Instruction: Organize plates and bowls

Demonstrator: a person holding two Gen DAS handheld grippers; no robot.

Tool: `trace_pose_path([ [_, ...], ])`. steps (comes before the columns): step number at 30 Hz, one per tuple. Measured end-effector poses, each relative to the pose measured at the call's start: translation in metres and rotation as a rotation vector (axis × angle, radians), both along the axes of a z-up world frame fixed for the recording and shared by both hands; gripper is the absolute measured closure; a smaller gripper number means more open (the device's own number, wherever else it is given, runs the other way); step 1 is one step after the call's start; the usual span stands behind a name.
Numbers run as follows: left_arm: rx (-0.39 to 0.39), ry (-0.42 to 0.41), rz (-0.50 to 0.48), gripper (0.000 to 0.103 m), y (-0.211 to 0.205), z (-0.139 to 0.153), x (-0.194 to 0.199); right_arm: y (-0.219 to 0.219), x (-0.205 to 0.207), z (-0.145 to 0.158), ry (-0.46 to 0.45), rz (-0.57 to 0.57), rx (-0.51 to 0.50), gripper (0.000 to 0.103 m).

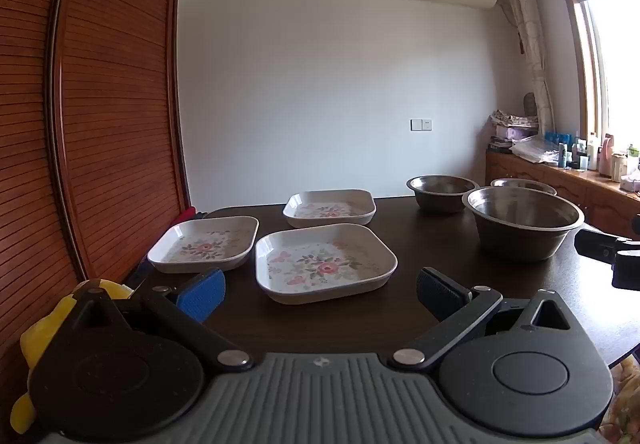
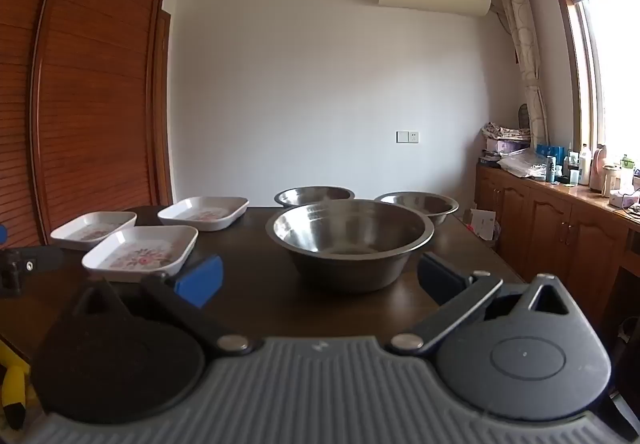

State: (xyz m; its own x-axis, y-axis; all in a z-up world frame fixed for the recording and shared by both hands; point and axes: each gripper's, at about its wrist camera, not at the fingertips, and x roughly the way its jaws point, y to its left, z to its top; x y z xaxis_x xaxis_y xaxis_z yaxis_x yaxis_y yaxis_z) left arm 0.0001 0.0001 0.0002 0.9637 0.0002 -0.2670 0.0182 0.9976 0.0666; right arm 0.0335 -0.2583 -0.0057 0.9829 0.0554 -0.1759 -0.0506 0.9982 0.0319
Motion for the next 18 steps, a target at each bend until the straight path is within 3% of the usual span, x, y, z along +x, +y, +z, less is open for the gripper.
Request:
trace_pose_path([
  [18, 0.001, -0.008, 0.000, 0.000, 0.0020, 0.0070, -0.0037, -0.0012, 0.0009, -0.0006, -0.004, -0.001, 0.005, 0.000],
])
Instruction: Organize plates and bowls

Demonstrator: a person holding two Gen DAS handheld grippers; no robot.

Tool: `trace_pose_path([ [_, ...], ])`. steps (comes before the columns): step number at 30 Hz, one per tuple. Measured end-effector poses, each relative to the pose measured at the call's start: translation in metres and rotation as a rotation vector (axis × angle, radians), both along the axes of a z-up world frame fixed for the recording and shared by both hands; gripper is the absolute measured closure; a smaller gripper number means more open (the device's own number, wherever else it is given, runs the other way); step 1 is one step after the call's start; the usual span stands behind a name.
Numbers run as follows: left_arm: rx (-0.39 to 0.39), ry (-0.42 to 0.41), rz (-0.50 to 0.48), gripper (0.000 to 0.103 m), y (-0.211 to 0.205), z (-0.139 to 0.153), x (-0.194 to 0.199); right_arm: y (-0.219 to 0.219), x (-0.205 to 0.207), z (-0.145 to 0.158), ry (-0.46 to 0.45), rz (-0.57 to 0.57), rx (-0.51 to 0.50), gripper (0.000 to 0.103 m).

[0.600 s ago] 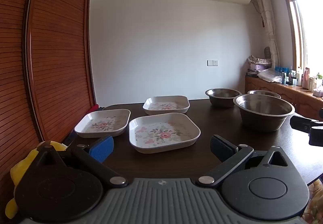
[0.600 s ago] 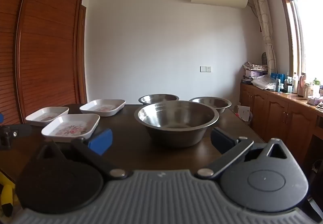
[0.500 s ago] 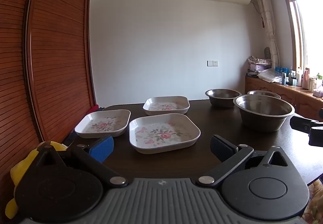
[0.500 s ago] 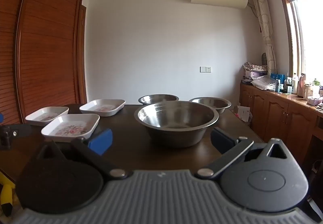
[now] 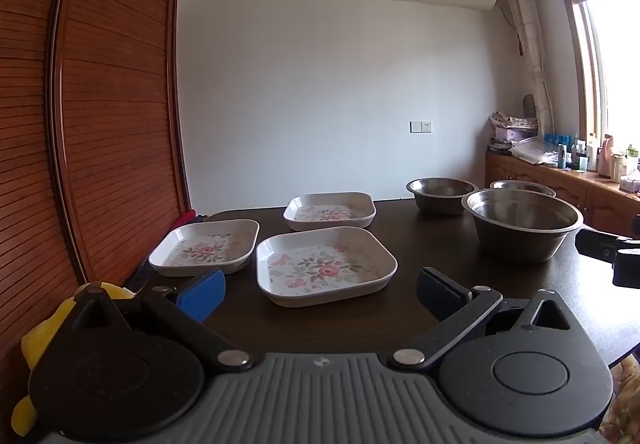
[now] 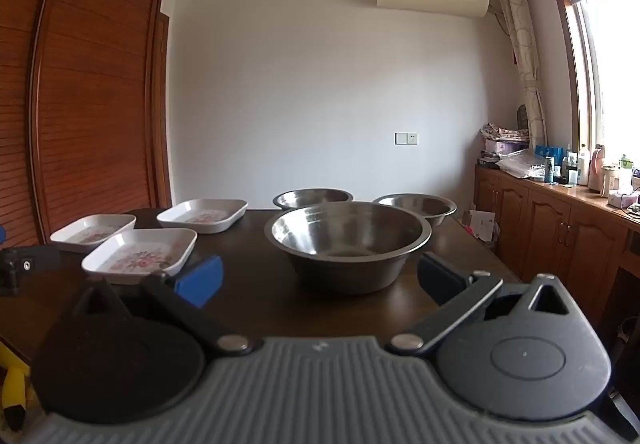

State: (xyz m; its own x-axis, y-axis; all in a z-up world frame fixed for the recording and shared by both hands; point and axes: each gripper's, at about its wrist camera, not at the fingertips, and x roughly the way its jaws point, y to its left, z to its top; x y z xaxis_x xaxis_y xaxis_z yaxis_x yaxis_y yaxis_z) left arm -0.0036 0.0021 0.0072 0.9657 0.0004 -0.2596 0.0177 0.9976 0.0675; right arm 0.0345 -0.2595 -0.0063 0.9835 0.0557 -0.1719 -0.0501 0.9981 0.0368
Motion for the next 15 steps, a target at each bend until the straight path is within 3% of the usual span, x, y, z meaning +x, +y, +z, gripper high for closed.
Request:
trace_pose_path([
  [15, -0.007, -0.001, 0.000, 0.000, -0.0022, -0.0001, 0.0008, -0.0009, -0.0016, 0.0000, -0.004, -0.001, 0.002, 0.000],
])
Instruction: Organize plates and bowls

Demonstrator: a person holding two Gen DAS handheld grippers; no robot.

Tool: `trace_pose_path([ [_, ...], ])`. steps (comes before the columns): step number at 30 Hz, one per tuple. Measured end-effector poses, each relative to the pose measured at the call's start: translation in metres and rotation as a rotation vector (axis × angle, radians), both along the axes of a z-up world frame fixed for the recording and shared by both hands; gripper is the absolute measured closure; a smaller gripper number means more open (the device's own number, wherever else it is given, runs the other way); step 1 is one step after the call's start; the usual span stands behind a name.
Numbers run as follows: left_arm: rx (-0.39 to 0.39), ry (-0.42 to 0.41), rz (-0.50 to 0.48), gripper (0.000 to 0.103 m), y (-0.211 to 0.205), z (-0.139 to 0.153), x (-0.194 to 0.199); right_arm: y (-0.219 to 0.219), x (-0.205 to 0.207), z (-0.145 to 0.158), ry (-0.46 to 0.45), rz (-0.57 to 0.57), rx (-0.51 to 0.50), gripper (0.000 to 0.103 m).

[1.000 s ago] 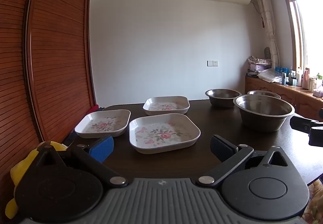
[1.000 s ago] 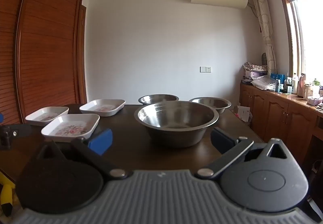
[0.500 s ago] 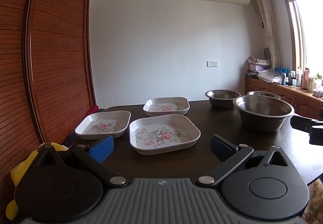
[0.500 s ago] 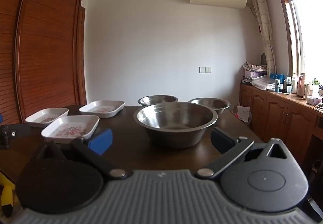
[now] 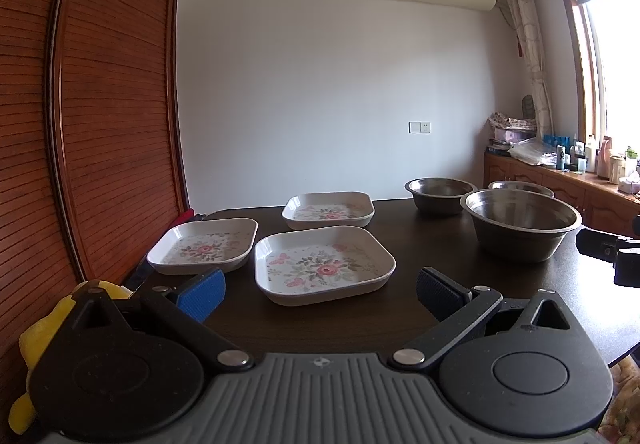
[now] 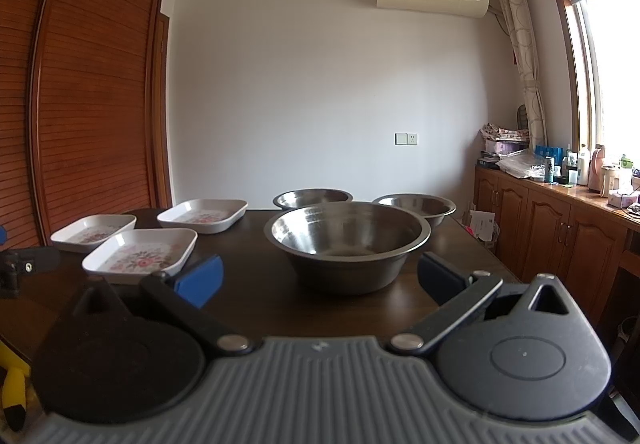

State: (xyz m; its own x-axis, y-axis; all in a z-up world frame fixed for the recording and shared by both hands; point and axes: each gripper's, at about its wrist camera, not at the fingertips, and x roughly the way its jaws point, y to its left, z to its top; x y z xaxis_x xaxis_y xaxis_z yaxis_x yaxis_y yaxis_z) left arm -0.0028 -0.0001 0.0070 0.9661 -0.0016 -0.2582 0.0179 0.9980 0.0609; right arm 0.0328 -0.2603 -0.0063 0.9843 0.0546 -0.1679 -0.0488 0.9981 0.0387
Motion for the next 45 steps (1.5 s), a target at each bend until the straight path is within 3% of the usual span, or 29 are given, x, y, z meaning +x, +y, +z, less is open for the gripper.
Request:
trace_pose_path([
  [45, -0.005, 0.003, -0.010, 0.000, 0.0024, -0.0090, 0.0004, -0.0088, -0.0034, -0.0024, 0.000, -0.008, 0.013, 0.000],
])
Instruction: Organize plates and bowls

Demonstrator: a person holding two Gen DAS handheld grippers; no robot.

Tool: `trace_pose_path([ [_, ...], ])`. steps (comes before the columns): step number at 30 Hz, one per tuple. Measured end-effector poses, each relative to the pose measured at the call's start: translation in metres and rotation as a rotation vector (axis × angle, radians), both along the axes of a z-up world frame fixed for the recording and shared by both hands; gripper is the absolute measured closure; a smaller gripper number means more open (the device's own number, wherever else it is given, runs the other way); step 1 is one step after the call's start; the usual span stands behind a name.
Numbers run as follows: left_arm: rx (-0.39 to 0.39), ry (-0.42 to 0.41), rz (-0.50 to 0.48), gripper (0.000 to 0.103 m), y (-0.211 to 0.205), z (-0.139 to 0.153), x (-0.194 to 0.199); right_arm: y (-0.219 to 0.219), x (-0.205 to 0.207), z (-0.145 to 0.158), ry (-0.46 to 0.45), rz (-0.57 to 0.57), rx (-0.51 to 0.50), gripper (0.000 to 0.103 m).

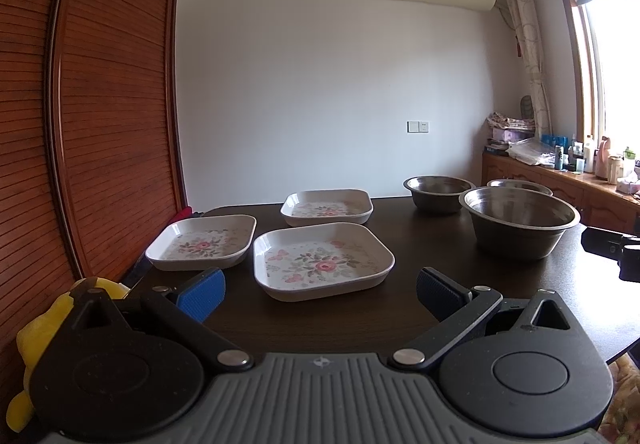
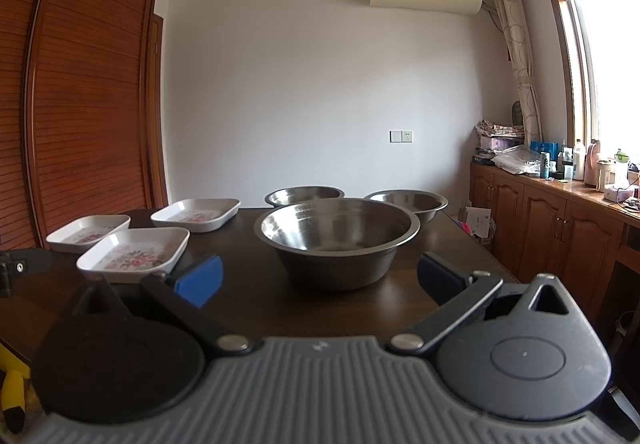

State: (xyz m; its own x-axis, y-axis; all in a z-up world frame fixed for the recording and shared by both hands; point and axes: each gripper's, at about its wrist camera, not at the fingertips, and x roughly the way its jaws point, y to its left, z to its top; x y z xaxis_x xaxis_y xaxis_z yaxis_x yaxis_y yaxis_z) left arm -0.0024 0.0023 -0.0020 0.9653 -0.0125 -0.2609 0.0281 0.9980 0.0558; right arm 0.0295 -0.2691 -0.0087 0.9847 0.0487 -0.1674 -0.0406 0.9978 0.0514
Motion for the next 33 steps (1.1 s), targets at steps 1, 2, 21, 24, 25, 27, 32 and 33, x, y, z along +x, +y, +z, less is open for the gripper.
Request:
trace_pose_path([
  [1, 0.001, 0.000, -0.001, 0.000, 0.000, 0.000, 0.000, 0.000, 0.000, 0.000, 0.000, 0.000, 0.000, 0.000],
  [2, 0.001, 0.000, -0.001, 0.000, 0.000, 0.000, 0.000, 0.000, 0.000, 0.000, 0.000, 0.000, 0.000, 0.000],
  [21, -0.004, 0.053, 0.024, 0.000, 0.029, -0.014, 0.009, 0.025, 0.008, -0.009, 0.025, 0.104, 0.000, 0.000],
  [24, -0.005, 0.060, 0.027, 0.000, 0.035, -0.014, 0.011, 0.033, 0.010, -0.008, 0.026, 0.120, -0.010, 0.000],
  [25, -0.002, 0.064, 0.029, 0.000, 0.036, -0.015, 0.011, 0.036, 0.011, -0.008, 0.026, 0.126, -0.013, 0.000],
  [27, 0.005, 0.067, 0.034, 0.000, 0.039, -0.015, 0.013, 0.041, 0.012, -0.007, 0.025, 0.140, -0.023, 0.000],
  [32, -0.006, 0.076, 0.030, 0.000, 0.048, -0.016, 0.016, 0.053, 0.018, -0.006, 0.041, 0.168, -0.043, 0.000],
  [33, -0.007, 0.078, 0.031, 0.000, 0.049, -0.017, 0.016, 0.055, 0.019, -0.005, 0.044, 0.178, -0.044, 0.000],
])
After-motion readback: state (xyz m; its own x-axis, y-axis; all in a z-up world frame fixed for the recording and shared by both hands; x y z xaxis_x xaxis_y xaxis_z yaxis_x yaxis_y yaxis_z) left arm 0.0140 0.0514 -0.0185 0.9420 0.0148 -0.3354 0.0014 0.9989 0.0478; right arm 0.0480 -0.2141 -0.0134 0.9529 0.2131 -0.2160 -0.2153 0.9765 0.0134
